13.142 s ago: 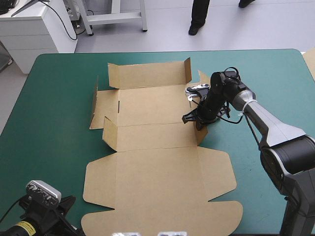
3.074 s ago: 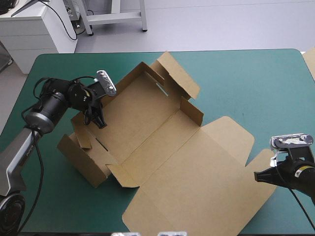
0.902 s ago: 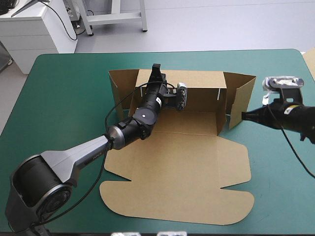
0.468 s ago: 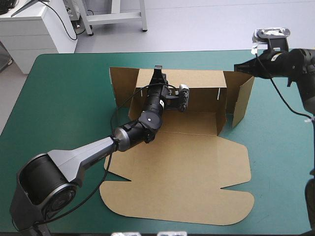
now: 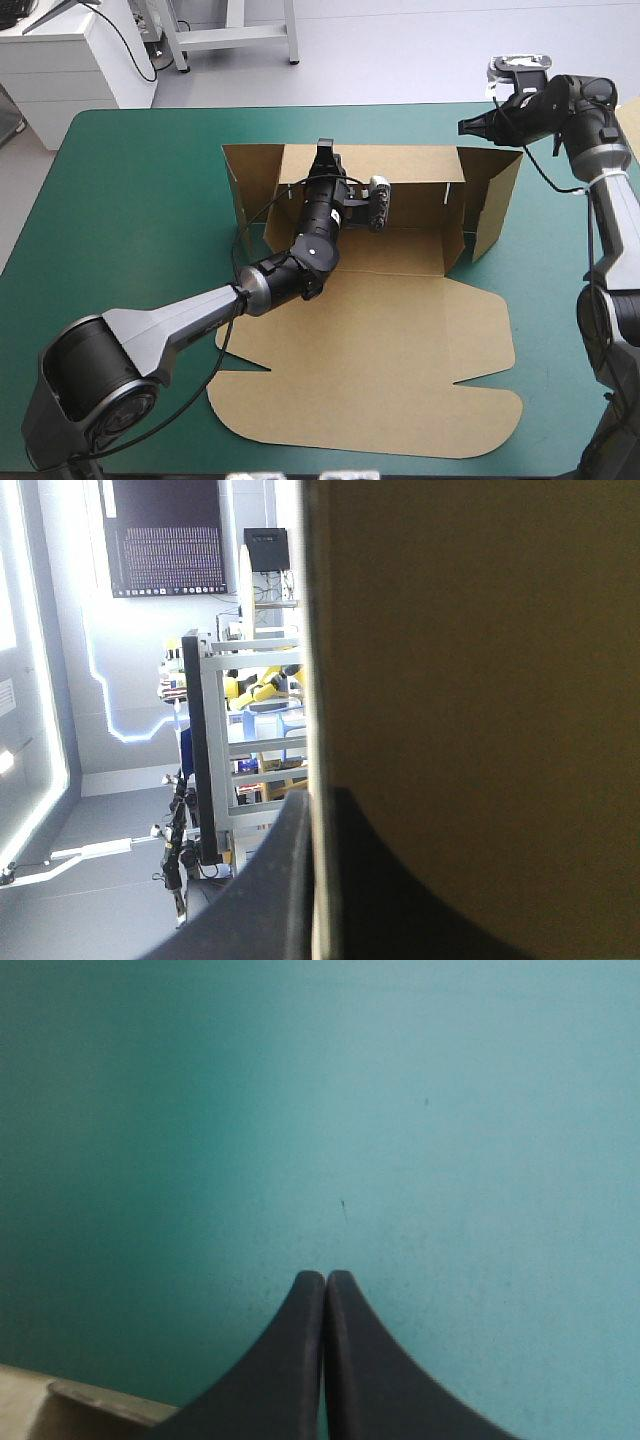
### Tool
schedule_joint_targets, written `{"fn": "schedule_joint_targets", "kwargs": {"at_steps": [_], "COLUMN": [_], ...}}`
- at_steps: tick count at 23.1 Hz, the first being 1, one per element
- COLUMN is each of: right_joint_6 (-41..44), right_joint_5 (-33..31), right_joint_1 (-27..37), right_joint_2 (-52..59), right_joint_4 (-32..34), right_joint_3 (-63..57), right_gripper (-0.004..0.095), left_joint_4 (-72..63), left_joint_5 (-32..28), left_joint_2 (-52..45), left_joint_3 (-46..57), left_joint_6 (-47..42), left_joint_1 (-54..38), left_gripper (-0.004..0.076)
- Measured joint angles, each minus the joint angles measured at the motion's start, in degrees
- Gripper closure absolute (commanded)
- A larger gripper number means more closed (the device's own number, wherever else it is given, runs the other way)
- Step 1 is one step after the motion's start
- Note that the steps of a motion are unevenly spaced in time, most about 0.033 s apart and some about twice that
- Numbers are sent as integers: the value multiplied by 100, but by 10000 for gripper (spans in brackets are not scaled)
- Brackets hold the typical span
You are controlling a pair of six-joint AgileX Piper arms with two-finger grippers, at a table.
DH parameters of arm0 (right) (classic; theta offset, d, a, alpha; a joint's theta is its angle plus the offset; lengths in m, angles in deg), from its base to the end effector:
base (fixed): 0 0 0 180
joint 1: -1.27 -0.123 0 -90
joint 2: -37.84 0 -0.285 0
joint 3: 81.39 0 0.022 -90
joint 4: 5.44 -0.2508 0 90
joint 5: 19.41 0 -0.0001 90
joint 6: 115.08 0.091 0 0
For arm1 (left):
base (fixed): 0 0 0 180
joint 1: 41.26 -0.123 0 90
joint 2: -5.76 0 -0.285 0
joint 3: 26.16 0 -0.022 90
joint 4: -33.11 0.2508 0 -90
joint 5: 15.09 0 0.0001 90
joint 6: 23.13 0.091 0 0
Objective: Fold the box
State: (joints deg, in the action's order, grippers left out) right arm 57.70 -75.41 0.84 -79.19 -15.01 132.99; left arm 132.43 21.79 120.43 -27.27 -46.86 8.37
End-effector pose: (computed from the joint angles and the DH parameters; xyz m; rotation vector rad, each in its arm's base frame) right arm 0.4352 0.0158 0.3634 -0.1111 2.4060 0.1555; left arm 0.3182 -0.2910 0.2810 1.4603 1.2245 0.9252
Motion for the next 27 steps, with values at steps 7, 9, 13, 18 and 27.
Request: {"fn": "schedule_joint_targets", "kwargs": {"at_steps": [7,9,13,18,27], "right_joint_6": [-113,-194,-420,-640,-1283], "right_joint_5": [-423,-653,-1228,-1497,247], "right_joint_1": [0,0,0,0,0], "right_joint_2": [-91,-91,-86,-1,1569], "right_joint_4": [42,67,103,-97,-968], "right_joint_3": [18,21,21,-17,-2824], "right_gripper": [927,927,927,927,927], "left_joint_4": [-18,-23,-23,-37,-37], "left_joint_5": [38,44,62,72,67], "left_joint_2": [0,0,0,0,0], "left_joint_3": [0,0,0,0,0], "left_joint_6": [0,0,0,0,0], "left_joint_1": [11,18,18,18,18], "left_gripper": [731,731,731,731,731]}}
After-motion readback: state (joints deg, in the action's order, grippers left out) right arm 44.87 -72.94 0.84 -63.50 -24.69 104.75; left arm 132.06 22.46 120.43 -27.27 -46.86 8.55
